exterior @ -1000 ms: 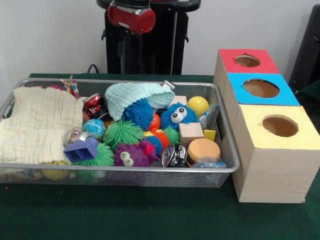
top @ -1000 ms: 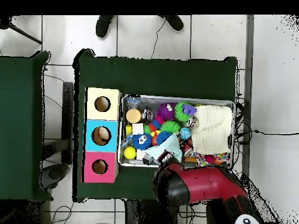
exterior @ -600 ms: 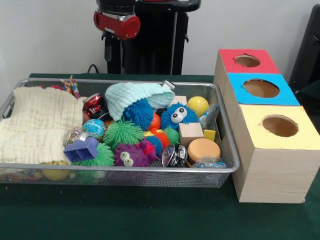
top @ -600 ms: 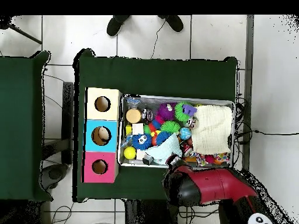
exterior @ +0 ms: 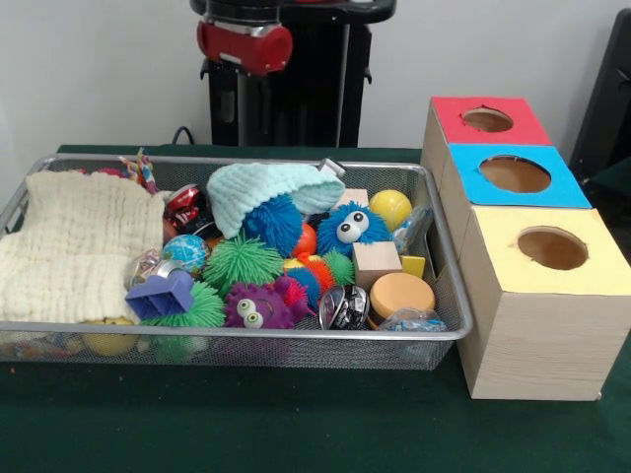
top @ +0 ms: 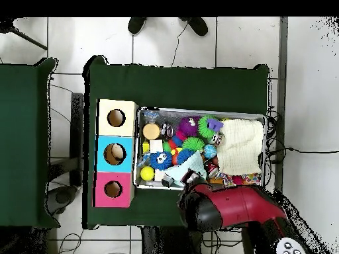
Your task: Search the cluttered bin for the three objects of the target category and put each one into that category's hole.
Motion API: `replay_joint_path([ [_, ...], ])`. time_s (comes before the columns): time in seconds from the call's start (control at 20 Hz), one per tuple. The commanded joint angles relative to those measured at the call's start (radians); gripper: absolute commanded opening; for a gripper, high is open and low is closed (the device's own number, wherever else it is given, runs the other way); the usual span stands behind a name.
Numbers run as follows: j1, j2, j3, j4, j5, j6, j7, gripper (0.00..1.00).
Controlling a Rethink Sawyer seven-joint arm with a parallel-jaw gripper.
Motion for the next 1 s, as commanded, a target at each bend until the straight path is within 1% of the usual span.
replay_joint_path([
  [0.05, 0.142, -0.043, 0.084, 0.022, 0.124, 0.179, -0.071, 1.00],
  [0.2, 0.230, -0.063, 0.060, -0.008, 0.190, 0.239, -0.019, 1.00],
  [0.25, 0.258, -0.059, 0.050, -0.021, 0.205, 0.247, 0.000, 1.00],
  [0.4, 0.316, -0.036, 0.019, -0.050, 0.228, 0.237, 0.038, 1.00],
  [0.5, 0.333, -0.030, 0.002, -0.057, 0.234, 0.231, 0.035, 1.00],
  [0.55, 0.336, -0.030, -0.002, -0.057, 0.242, 0.231, 0.025, 1.00],
  [0.7, 0.297, -0.030, 0.000, -0.051, 0.261, 0.228, -0.030, 1.00],
  [0.8, 0.268, -0.004, -0.009, -0.080, 0.254, 0.230, -0.064, 1.00],
  [0.9, 0.249, 0.035, -0.026, -0.131, 0.222, 0.214, -0.079, 1.00],
  [1.0, 0.209, 0.070, -0.019, -0.174, 0.197, 0.206, -0.119, 1.00],
])
